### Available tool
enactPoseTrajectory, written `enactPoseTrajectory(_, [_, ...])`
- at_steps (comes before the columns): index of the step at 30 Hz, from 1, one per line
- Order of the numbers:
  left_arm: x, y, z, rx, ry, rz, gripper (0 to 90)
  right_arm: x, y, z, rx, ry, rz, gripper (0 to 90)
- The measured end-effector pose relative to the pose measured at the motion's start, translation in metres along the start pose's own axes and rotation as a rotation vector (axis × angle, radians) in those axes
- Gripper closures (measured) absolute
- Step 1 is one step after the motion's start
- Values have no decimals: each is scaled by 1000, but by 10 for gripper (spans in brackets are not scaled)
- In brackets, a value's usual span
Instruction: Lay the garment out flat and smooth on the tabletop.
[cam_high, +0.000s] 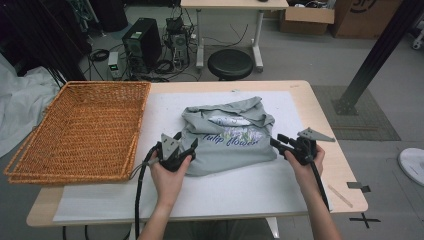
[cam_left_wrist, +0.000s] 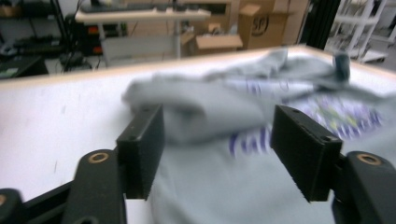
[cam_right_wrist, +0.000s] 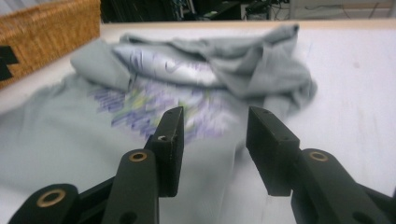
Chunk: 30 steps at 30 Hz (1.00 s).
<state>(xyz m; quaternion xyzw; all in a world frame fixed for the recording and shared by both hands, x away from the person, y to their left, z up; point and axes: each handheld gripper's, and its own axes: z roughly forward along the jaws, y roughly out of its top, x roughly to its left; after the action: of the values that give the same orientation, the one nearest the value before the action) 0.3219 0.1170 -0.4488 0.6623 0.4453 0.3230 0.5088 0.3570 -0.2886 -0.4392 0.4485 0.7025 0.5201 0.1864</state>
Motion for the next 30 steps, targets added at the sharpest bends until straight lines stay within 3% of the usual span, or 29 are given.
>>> enactPoseTrajectory(4, [-5, -13, -13, 29, 10, -8, 328, 8, -18, -3, 39, -23, 27, 517])
enactPoseTrajectory(7, [-1, -23, -16, 74, -8, -57, 304, 11, -23, 1, 63, -26, 41, 496])
enactPoseTrajectory(11, [2, -24, -16, 117, -48, -89, 323, 12, -26, 9, 97, -35, 38, 513])
enactPoseTrajectory(16, [-5, -19, -13, 178, -92, -82, 514, 13, -25, 17, 126, -42, 5, 650])
enactPoseTrajectory(19, [-8, -19, -8, 212, -83, -62, 610, 13, -25, 18, 131, -32, -14, 729])
enactPoseTrajectory(22, [-8, -20, -7, 228, -84, -71, 718, 15, -24, 17, 129, -31, -34, 787])
enactPoseTrajectory(26, [-1, -20, -11, 211, -96, -107, 849, 16, -23, 14, 106, -27, -46, 817])
enactPoseTrajectory(30, [4, -16, -17, 190, -72, -112, 849, 16, -23, 14, 100, -24, -45, 822])
